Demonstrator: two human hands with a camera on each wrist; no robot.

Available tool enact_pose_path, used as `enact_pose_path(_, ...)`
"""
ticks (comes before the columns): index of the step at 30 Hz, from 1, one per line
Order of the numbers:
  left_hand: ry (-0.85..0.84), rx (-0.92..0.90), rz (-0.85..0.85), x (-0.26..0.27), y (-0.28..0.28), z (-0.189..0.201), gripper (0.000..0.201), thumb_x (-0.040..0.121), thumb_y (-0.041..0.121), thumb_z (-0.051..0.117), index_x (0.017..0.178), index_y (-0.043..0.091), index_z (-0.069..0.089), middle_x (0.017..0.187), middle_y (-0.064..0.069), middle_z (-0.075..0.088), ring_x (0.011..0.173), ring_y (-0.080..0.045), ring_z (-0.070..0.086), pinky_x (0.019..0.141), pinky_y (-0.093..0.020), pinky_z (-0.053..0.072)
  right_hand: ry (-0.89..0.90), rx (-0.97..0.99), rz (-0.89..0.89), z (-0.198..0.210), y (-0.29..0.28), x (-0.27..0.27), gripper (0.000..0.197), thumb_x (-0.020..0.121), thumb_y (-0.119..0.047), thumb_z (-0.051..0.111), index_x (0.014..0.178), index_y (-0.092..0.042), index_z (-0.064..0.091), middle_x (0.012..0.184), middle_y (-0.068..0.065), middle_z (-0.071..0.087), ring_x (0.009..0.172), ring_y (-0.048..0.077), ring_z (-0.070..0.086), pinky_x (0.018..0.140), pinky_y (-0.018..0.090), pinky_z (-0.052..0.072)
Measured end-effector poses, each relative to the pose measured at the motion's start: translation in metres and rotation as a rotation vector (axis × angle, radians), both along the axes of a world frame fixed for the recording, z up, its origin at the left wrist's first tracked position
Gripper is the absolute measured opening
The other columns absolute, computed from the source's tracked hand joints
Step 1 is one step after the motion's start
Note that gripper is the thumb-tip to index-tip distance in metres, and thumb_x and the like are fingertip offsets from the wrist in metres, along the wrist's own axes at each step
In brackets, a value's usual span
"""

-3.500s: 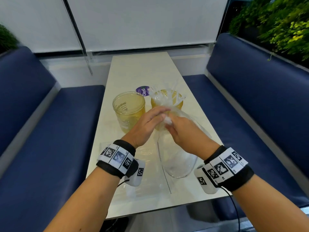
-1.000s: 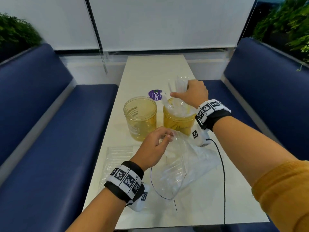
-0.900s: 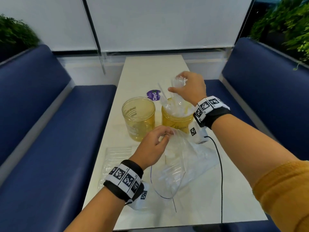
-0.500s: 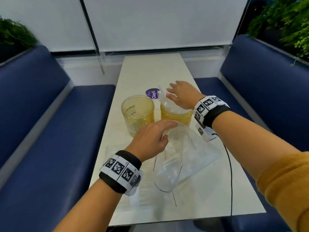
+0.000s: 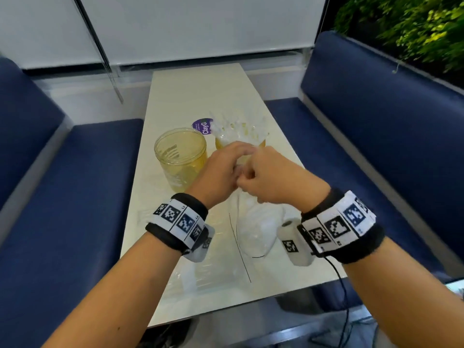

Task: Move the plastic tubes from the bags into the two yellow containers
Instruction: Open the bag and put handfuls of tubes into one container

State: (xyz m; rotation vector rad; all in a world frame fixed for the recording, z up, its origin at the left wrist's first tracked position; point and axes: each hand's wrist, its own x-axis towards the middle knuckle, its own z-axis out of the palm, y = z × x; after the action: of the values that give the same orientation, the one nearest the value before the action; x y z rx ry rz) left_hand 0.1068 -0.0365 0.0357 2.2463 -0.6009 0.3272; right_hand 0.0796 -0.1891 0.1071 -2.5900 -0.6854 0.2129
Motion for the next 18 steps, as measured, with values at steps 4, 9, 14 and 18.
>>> enact_pose_path(4, -0.014, 0.024, 0.006, 0.001, -0.004, 0.000, 0.048, 0.090, -0.012, 0.055, 0.131, 0.011, 0.065, 0.137, 0.001, 0.063, 0.095, 0.015, 0.053, 0.083, 0.002, 0.035, 0.091, -0.448, 0.167, -0.055, 0.009, -0.013, 0.035, 0.092, -0.003, 0.053, 0.125, -0.009, 0.061, 0.128, 0.011, 0.055, 0.112, 0.029, 0.058, 0.090, 0.039, 0.052)
enact_pose_path(9, -0.015, 0.051, 0.000, 0.000, -0.002, 0.002, 0.047, 0.091, -0.011, 0.052, 0.129, 0.013, 0.066, 0.137, 0.004, 0.063, 0.099, 0.005, 0.052, 0.087, -0.003, 0.035, 0.085, -0.723, 0.257, -0.095, 0.012, -0.010, 0.064, 0.089, -0.006, 0.063, 0.147, -0.022, 0.039, 0.138, 0.006, 0.045, 0.124, 0.031, 0.047, 0.089, 0.036, 0.045)
enact_pose_path(14, 0.003, 0.059, -0.001, -0.002, 0.000, -0.001, 0.044, 0.093, -0.008, 0.050, 0.128, 0.013, 0.066, 0.135, 0.007, 0.062, 0.108, -0.007, 0.059, 0.090, -0.018, 0.044, -0.001, -0.802, 0.253, -0.105, 0.013, -0.006, 0.059, 0.093, -0.006, 0.061, 0.146, -0.022, 0.039, 0.135, 0.008, 0.043, 0.119, 0.029, 0.054, 0.074, 0.033, 0.038)
enact_pose_path(18, 0.034, 0.021, 0.003, -0.003, 0.001, -0.005, 0.039, 0.098, 0.000, 0.047, 0.129, 0.013, 0.065, 0.136, 0.008, 0.060, 0.111, -0.009, 0.059, 0.094, -0.031, 0.052, -0.115, -0.716, 0.245, -0.111, 0.002, -0.002, 0.046, 0.097, -0.010, 0.058, 0.138, -0.019, 0.040, 0.125, 0.005, 0.049, 0.107, 0.026, 0.056, 0.065, 0.033, 0.036)
